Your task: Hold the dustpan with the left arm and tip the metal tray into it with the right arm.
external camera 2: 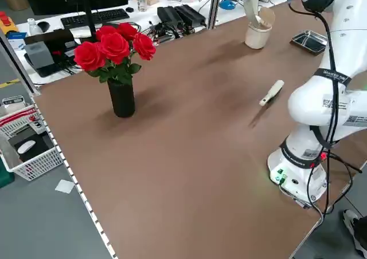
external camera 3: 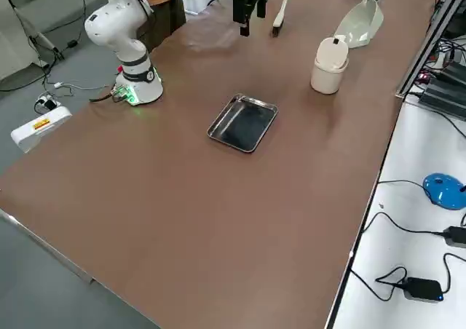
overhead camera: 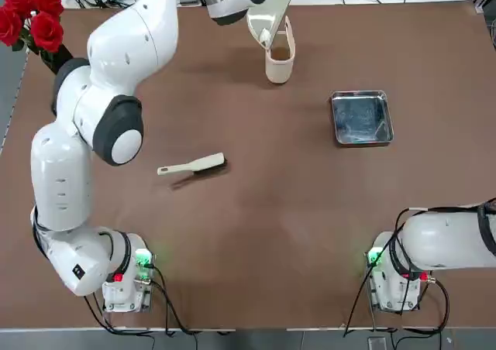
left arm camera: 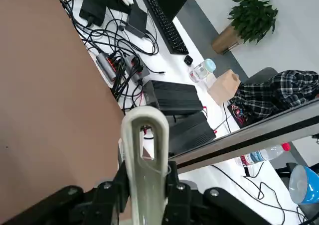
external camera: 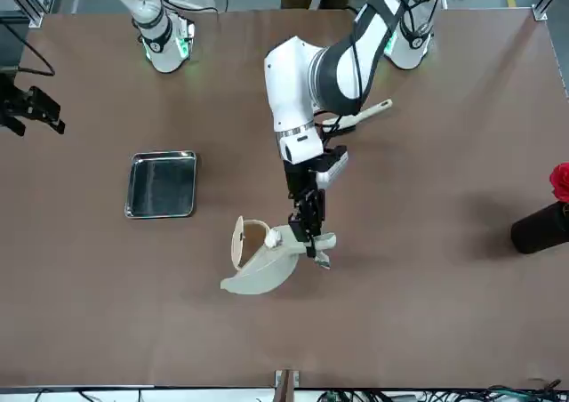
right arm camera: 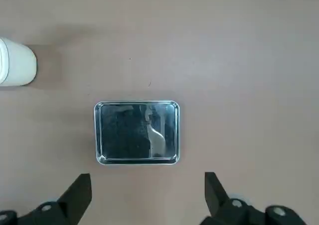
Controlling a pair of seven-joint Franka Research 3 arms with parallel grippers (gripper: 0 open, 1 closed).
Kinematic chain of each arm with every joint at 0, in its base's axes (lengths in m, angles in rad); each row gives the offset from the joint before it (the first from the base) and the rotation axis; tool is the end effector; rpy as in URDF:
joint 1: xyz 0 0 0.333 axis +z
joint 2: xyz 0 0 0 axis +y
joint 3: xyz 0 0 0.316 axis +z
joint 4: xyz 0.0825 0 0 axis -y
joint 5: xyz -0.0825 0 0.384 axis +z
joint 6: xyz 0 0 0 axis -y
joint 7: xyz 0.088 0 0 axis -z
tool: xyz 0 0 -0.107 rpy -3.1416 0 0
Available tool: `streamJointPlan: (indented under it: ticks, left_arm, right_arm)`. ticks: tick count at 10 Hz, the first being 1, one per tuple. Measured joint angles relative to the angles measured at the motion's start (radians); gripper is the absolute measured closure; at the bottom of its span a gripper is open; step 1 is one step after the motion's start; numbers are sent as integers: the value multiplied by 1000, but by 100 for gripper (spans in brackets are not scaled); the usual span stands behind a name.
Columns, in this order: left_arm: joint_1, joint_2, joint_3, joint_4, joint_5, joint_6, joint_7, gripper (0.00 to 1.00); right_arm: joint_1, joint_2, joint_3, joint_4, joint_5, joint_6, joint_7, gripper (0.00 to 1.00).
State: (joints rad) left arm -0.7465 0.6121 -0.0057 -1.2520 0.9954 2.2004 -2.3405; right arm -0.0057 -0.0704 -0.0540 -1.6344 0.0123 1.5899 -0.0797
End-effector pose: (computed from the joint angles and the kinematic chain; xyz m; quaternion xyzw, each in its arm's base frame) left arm 0.5782 -0.4995 0.4553 0.7589 0.4700 0.4296 0.1367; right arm 0.5333 -0.0317 0.6344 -0.9998 -0.0100 -0.0134 0.0071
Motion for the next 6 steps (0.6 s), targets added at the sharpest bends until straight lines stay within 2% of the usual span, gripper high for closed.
streamJointPlan:
  ticks: [6]
  left_arm:
    - [-11, 0, 17, 3, 35, -6, -3, 67]
  right_arm:
    - [0, 0, 11, 0, 0, -20, 3, 0]
